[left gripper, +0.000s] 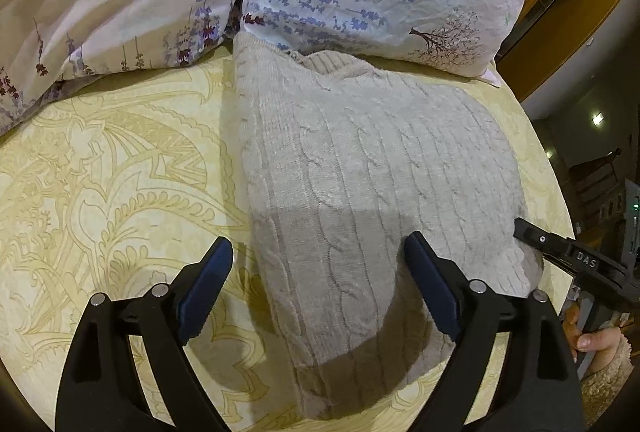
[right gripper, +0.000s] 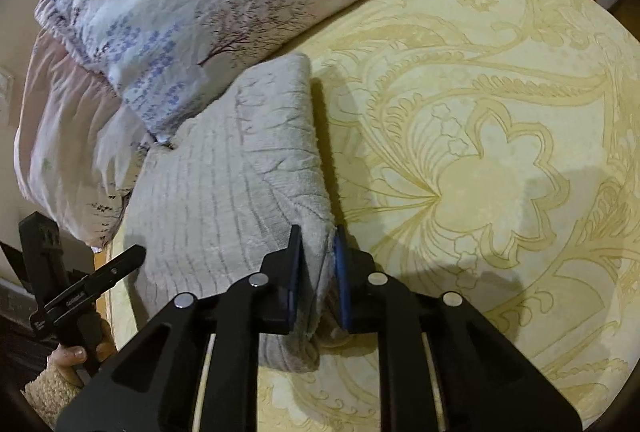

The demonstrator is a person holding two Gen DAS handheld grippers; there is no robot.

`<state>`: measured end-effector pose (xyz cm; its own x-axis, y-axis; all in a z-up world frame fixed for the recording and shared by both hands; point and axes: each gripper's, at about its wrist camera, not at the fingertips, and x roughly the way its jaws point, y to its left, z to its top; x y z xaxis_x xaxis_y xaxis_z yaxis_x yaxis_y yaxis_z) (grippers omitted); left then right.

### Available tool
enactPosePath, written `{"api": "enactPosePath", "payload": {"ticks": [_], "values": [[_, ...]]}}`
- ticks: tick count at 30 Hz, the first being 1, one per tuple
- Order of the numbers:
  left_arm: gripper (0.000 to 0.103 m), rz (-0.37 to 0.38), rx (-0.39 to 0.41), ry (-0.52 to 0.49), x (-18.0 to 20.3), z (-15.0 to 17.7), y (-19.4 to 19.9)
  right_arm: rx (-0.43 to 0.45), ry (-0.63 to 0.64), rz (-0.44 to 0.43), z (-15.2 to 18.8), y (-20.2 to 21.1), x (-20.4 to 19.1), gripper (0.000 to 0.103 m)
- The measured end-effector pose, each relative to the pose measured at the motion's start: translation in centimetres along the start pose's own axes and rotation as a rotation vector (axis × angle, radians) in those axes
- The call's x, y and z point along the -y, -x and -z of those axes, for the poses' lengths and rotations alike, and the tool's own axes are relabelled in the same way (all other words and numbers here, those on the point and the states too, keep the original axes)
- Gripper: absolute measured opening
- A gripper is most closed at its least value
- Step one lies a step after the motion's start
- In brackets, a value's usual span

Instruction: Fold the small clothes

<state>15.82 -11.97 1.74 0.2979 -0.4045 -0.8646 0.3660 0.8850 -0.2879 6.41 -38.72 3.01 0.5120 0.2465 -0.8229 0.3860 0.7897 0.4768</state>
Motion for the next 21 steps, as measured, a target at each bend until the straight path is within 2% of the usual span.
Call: {"api": "enactPosePath", "payload": {"ticks": [3, 5, 6, 7, 8, 10, 13, 17, 21], "values": [[0.090, 0.013, -0.005, 0.006, -0.3, 0.1, 0.2, 0.001, -0.016, -0.011, -0.1, -0.3, 0.6, 0.016], [0.089, 0.049, -0.017, 0.041, -0.7, 0.0, 0.1, -0.012, -0.025, -0.028, -0.3, -0.3, 0.8, 0.017], [0.089, 0.073, -0.021, 0.063, -1.0, 0.0, -0.1, -0.019, -0.029, -0.037, -0.4, -0.2, 0.9, 0.022], [0.089, 0.109, -0.028, 0.095, -1.5, 0.0, -0.1, -0.025, -0.037, -0.047, -0.4, 0.0, 0.9, 0.034], [0.089, 0.144, -0.033, 0.125, -2.0, -0.1, -0.2, -0.030, -0.053, -0.062, -0.7, 0.2, 1.2, 0.039], [0.089, 0.196, -0.039, 0.186, -3.1, -0.3, -0.4, -0.026, -0.090, -0.117, -1.3, 0.9, 1.6, 0.060], [0.089, 0.269, -0.043, 0.278, -4.6, -0.7, -0.7, -0.012, -0.134, -0.178, -2.7, 1.3, 1.9, 0.072], [0.089, 0.334, -0.048, 0.383, -6.5, -1.7, -1.2, -0.079, -0.176, -0.228, -5.3, -0.4, 2.1, 0.075], [0.088, 0.356, -0.072, 0.397, -7.2, -2.9, -2.1, -0.140, -0.170, -0.247, -6.9, -2.4, 1.9, 0.075]]}}
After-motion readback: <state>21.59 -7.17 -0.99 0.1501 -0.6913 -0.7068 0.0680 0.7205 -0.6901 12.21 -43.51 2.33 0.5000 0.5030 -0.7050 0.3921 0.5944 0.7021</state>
